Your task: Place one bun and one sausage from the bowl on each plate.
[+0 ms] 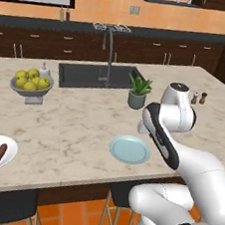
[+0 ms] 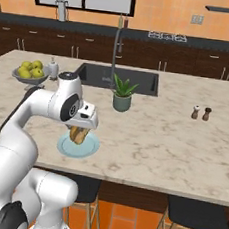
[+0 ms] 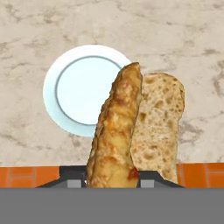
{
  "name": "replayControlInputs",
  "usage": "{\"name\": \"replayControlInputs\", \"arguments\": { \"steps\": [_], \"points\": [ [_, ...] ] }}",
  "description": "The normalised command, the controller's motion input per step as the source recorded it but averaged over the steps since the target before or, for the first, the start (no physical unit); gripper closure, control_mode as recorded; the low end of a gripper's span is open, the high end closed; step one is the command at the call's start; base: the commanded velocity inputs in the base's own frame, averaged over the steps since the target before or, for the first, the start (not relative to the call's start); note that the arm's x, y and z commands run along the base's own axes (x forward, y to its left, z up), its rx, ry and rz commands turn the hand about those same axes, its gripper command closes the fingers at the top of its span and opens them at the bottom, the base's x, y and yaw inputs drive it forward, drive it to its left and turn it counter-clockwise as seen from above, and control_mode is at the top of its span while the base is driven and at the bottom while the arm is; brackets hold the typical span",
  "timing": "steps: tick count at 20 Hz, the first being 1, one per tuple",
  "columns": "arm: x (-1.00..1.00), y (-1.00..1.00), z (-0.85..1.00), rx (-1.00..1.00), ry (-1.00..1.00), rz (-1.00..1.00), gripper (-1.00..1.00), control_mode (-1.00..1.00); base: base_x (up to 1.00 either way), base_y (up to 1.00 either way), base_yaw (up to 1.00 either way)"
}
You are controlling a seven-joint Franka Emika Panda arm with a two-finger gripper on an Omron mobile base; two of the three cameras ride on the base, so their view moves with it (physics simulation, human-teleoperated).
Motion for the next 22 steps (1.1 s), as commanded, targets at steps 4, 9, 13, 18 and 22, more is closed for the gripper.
{"name": "replayControlInputs", "arguments": {
  "steps": [4,9,13,18,22],
  "points": [
    [0.40,0.07,-0.20,0.00,0.00,0.03,1.00,-1.00,0.11,0.00,0.01],
    [0.68,0.09,-0.76,0.00,0.09,0.02,1.00,-1.00,0.00,0.00,0.00],
    [0.89,-0.03,-0.86,0.00,0.10,0.00,1.00,-1.00,0.00,0.00,0.00],
    [0.52,0.00,-0.59,0.00,0.02,0.00,1.00,-1.00,0.00,0.00,0.00],
    [0.11,0.07,-0.26,-0.01,-0.02,0.00,1.00,-1.00,0.00,0.00,0.00]
  ]
}}
